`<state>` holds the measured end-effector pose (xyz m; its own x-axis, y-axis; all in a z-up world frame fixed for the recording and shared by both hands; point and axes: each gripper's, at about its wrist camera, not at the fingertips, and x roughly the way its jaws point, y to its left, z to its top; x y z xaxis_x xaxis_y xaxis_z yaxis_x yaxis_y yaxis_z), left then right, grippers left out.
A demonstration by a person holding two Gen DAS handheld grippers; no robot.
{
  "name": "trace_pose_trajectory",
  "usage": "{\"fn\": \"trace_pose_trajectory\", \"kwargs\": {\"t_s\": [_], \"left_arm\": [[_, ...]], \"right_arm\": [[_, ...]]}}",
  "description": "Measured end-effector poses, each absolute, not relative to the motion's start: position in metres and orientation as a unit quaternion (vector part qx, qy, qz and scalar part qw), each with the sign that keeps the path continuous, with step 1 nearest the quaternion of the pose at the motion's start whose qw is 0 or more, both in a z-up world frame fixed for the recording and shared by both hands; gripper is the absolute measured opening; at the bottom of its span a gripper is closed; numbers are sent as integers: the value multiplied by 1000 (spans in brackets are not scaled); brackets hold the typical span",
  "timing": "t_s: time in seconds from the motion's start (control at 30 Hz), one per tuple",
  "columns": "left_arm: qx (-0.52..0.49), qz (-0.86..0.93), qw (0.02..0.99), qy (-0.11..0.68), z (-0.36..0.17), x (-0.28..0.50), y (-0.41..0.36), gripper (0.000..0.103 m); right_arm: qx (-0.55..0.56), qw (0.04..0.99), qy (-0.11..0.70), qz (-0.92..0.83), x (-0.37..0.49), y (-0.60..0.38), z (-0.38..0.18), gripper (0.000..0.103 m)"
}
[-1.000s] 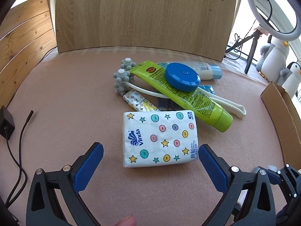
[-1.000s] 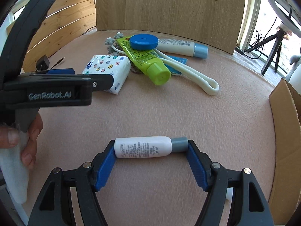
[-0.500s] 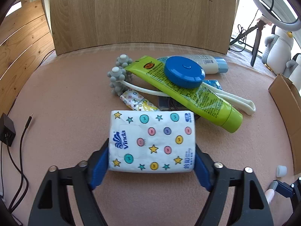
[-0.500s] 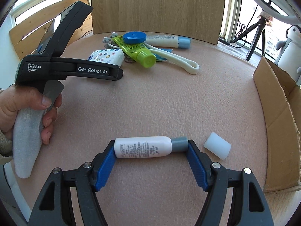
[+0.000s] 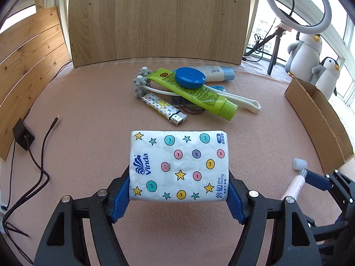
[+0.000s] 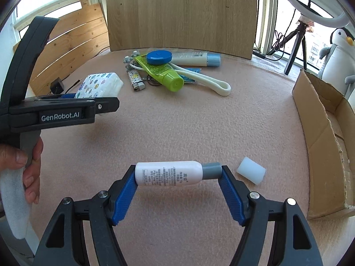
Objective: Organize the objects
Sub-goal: 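Grasp the Vinda tissue pack with the left tool while the right tool holds the bottle, then carry both items into the cardboard box and open both tools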
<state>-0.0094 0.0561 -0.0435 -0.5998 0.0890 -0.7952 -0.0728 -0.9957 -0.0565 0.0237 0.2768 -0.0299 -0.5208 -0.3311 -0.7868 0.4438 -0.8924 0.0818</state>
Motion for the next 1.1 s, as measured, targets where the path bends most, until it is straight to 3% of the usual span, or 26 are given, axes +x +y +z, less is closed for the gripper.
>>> {"fn": "trace_pose_trajectory", "kwargs": {"t_s": [0.27, 0.53, 0.77, 1.1], "left_arm": [[-446, 894, 45, -13, -29, 42, 62, 76], [-422, 904, 69, -7, 4, 29, 102, 76], [-405, 906, 125, 3, 27, -2, 194, 76], [-386, 900, 198, 31, 44, -45, 355, 76]], "right_arm": [[423, 223, 65, -876, 32, 280, -8, 69], [393, 184, 55, -899, 21, 323, 23, 69], [371, 117, 36, -920, 8, 407, 45, 69], [380, 69, 17, -922, 6, 508, 32, 69]]}}
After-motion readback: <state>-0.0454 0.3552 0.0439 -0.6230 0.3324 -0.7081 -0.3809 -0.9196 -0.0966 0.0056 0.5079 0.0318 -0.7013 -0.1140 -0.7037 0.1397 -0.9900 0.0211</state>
